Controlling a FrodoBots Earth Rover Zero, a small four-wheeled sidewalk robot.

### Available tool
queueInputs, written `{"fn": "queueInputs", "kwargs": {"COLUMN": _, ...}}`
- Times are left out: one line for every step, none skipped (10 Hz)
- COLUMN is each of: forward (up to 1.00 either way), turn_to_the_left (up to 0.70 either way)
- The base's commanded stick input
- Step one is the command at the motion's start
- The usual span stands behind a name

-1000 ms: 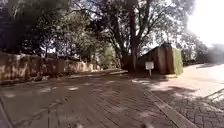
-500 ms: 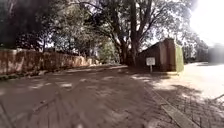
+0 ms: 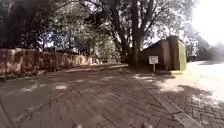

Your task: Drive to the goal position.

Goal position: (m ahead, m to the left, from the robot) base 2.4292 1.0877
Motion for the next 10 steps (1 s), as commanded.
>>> {"fn": "queueInputs", "kwargs": {"forward": 0.70, "turn_to_the_left": 0.00}}
{"fn": "queueInputs", "kwargs": {"forward": 0.70, "turn_to_the_left": 0.00}}
{"fn": "queueInputs", "kwargs": {"forward": 0.70, "turn_to_the_left": 0.00}}
{"fn": "queueInputs", "kwargs": {"forward": 0.70, "turn_to_the_left": 0.00}}
{"fn": "queueInputs", "kwargs": {"forward": 0.70, "turn_to_the_left": 0.00}}
{"fn": "queueInputs", "kwargs": {"forward": 0.70, "turn_to_the_left": 0.00}}
{"fn": "queueInputs", "kwargs": {"forward": 0.70, "turn_to_the_left": 0.00}}
{"fn": "queueInputs", "kwargs": {"forward": 0.70, "turn_to_the_left": 0.00}}
{"fn": "queueInputs", "kwargs": {"forward": 0.70, "turn_to_the_left": 0.00}}
{"fn": "queueInputs", "kwargs": {"forward": 0.70, "turn_to_the_left": 0.00}}
